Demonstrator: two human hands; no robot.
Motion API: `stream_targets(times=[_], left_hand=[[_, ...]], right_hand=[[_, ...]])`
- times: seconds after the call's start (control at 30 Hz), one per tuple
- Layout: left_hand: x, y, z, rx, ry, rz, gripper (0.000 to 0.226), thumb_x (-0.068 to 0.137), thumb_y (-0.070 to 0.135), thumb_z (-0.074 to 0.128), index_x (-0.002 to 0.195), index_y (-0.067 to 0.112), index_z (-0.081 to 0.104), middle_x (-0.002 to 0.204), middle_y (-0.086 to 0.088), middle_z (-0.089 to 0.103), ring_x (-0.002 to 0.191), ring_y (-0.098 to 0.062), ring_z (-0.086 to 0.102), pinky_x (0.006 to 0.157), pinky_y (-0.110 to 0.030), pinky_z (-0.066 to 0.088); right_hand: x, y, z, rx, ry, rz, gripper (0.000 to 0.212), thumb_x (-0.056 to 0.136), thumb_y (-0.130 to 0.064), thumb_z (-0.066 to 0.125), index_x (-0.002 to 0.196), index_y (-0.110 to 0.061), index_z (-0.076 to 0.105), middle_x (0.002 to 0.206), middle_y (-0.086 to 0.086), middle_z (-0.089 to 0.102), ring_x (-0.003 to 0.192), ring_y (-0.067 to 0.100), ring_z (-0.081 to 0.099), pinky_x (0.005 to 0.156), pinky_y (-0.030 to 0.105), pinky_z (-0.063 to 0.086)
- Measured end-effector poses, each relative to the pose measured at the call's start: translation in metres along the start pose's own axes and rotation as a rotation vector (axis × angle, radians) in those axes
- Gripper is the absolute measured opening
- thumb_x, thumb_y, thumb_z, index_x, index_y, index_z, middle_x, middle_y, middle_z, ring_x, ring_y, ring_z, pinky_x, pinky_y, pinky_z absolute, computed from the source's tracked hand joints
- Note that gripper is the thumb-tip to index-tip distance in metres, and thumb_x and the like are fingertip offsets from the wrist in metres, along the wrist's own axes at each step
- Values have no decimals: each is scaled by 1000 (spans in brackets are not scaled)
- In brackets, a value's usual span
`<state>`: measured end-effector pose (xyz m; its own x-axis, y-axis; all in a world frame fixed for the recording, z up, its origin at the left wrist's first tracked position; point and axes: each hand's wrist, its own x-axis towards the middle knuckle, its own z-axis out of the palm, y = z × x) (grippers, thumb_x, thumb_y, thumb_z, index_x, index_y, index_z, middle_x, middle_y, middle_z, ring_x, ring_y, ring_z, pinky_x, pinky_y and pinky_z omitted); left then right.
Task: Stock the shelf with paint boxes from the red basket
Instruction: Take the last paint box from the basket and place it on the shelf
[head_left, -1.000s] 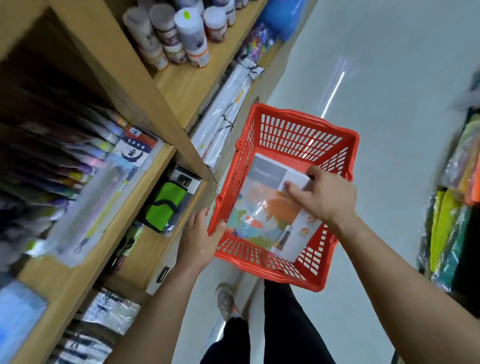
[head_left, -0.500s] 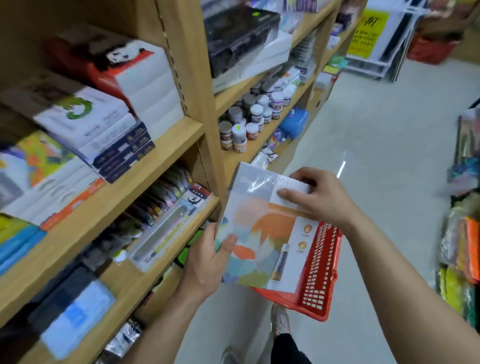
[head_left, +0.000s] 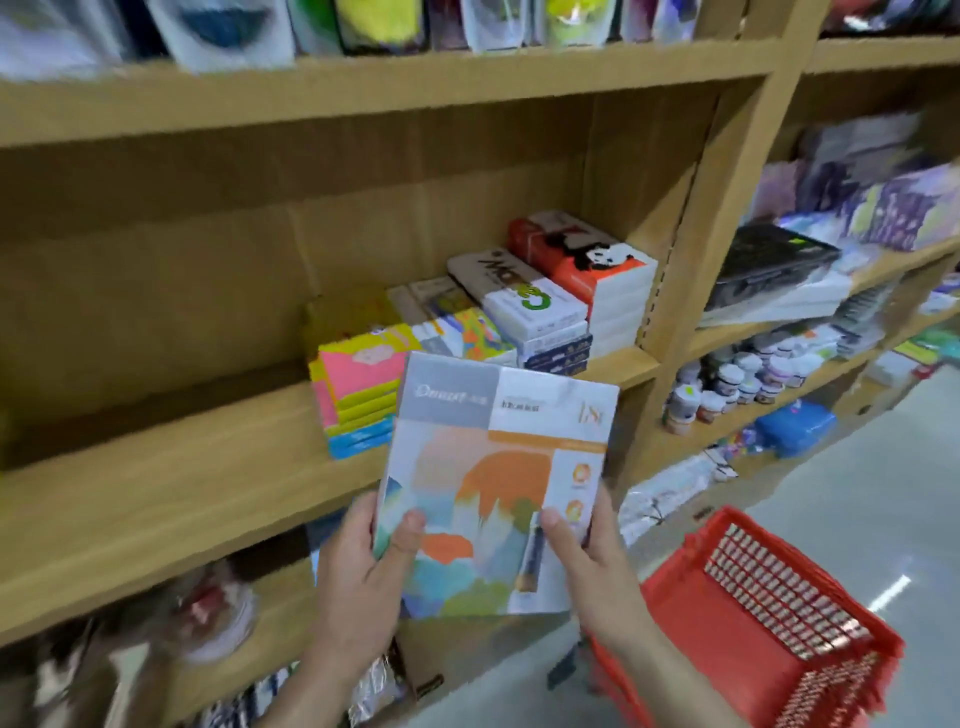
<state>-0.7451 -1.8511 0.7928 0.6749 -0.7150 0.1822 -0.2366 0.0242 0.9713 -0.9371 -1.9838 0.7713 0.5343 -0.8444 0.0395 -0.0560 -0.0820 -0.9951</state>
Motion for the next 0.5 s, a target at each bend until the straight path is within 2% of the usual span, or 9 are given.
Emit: stream_targets(times=[0.07,0.13,0.2,0.27,0.3,0.37,0.5], left_hand=[[-11,2,-25,-37,145,-25,46,73,79,67,102,44,70,98,10,80,83,-11,77,63,-28,61],[-24,1,-52,-42,298,-76,40,74,71,70,99,40,72,95,9,80,80,-12,78,58,-25,60],[-35,0,-78,13,433,-106,37,77,67,66,102,40,70,96,12,79,82,-11,77,58,-22,58],[-41,1,-103,149,506,-109,34,84,60,60,113,43,64,103,16,75,91,-9,73,65,-20,58],[-41,1,-116,237,504,-110,37,87,54,58,123,41,59,109,14,73,99,-13,71,72,-25,60],[-37,1,-141,389,464,-125,45,92,45,56,134,30,53,122,3,68,113,-25,64,89,-48,56],[-16,0,-185,565,347,-184,60,94,39,68,143,18,42,130,-5,65,120,-34,59,93,-53,53]], right_hand=[[9,-16,22,-3,-99,-50,59,83,-77,64,137,-61,48,133,-25,67,120,1,66,90,23,56],[15,-34,46,-12,-229,-93,57,91,-64,65,144,-57,46,138,-26,65,126,2,64,93,21,56],[17,-47,73,-59,-346,-147,57,96,-46,64,146,-61,40,144,-27,58,135,3,57,104,27,53],[19,-56,105,-144,-394,-222,61,101,-30,63,148,-57,36,149,-27,51,142,5,48,114,34,44],[20,-61,123,-180,-395,-251,63,103,-24,62,150,-55,34,149,-31,48,142,4,45,115,32,41],[22,-67,156,-245,-381,-255,62,104,-22,59,153,-50,32,145,-32,47,138,5,45,110,28,41],[36,-72,216,-449,-397,-204,65,105,-28,53,164,-20,26,152,2,55,138,28,53,106,44,50]])
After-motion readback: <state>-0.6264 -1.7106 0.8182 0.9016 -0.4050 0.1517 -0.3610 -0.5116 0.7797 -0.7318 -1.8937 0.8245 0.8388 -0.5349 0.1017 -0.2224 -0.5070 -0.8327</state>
